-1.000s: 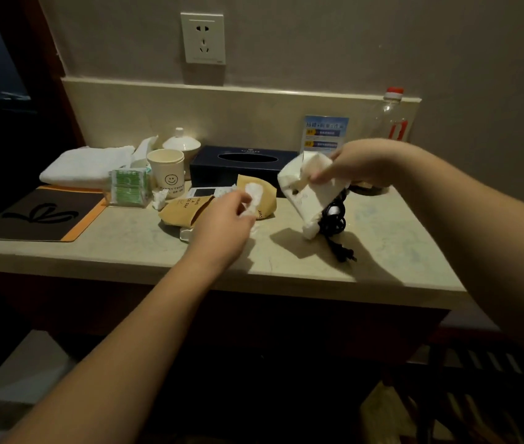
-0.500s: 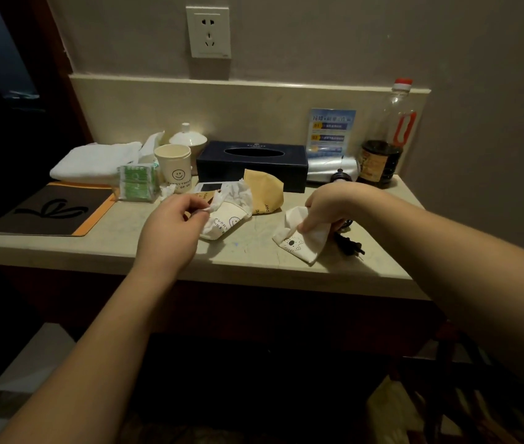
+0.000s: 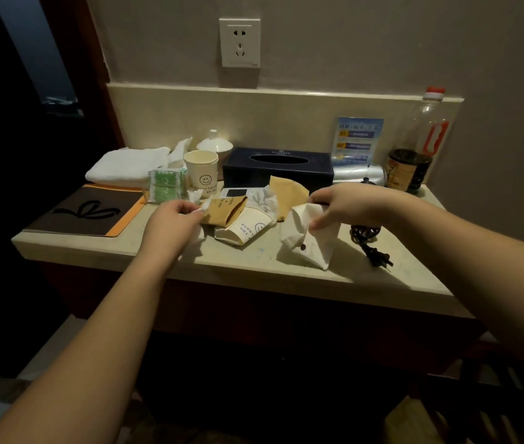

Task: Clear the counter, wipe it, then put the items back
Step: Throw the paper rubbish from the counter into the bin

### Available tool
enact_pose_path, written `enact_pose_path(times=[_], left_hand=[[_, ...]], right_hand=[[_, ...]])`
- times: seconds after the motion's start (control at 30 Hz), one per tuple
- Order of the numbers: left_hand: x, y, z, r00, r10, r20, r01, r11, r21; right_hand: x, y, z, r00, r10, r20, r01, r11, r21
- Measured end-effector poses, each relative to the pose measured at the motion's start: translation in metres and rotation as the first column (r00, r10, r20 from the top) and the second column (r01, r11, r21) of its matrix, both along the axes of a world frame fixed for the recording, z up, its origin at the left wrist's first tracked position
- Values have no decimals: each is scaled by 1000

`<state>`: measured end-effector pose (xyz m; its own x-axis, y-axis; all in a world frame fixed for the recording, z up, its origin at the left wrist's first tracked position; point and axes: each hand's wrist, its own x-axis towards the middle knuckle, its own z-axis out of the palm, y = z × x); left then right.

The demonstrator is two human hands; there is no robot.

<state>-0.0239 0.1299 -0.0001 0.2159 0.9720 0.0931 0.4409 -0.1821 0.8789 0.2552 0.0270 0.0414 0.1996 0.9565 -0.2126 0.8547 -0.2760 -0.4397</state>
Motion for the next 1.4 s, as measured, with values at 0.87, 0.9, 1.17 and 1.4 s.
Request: enact_pose_path(times=[0.87, 0.9, 1.17, 1.4], left_hand=[[40, 38, 16, 916, -49, -399, -20, 986, -167], [40, 38, 16, 918, -42, -395, -26, 986, -167], [41, 41, 18, 920, -52, -387, -37, 975, -220], [41, 48, 19, 897, -65, -438, -63, 960, -273]], right_hand=[[16, 75, 10, 908, -304, -289, 277, 952, -130], [16, 76, 9, 904, -320, -283, 293, 947, -135], [7, 80, 6, 908, -379, -181, 355, 923, -149], [-1, 80, 1, 911, -393, -125, 367, 911, -189]])
